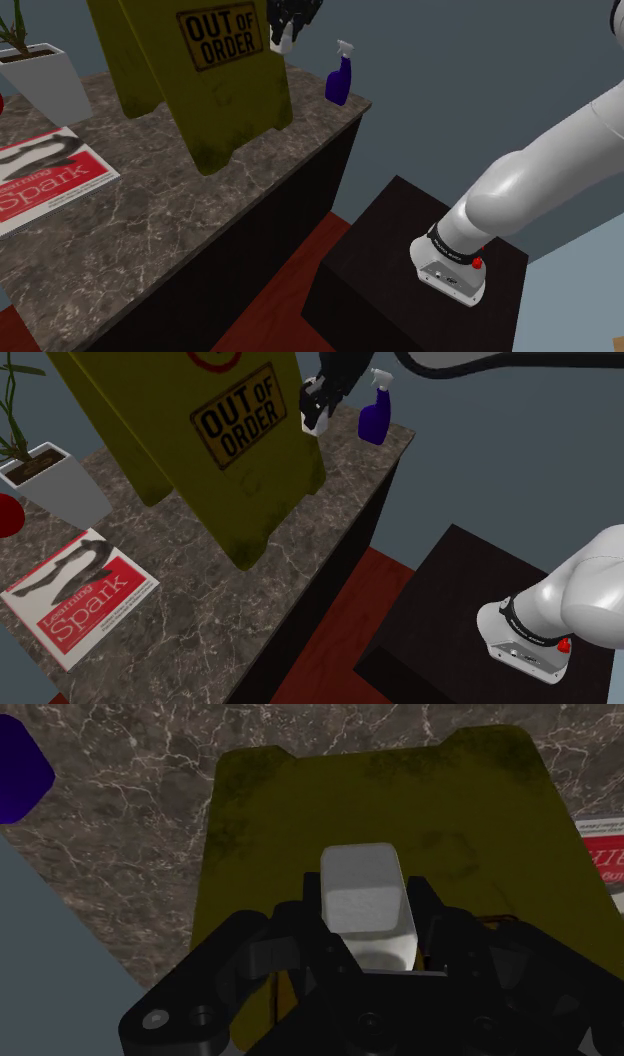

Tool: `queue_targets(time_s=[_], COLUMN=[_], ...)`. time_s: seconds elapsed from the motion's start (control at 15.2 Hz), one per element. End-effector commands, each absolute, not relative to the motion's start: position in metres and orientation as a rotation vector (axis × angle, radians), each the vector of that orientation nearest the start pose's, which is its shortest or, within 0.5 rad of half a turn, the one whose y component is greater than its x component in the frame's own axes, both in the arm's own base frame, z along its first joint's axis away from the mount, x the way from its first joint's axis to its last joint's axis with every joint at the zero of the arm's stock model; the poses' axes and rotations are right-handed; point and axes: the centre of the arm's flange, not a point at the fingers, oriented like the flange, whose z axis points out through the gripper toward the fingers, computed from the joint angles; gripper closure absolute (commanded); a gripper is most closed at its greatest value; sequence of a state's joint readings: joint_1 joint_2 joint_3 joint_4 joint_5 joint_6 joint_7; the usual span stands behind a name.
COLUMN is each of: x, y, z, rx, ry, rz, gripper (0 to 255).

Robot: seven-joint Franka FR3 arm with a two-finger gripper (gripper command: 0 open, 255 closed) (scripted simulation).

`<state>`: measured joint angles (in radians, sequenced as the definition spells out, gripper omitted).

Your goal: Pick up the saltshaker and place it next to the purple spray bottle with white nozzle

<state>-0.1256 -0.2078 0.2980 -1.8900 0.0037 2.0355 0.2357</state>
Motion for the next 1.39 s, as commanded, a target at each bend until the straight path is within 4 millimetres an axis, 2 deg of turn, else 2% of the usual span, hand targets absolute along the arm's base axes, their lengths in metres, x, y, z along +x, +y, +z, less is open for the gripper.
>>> queue_targets(time_s=[0.0, 1.32], x=[0.516, 0.509], y=[0.079, -0.185], z=[0.624, 0.624], rx=[-3.079, -3.079], ry=[0.090, 0.090], rz=[-0.543, -0.543], gripper=[255, 255])
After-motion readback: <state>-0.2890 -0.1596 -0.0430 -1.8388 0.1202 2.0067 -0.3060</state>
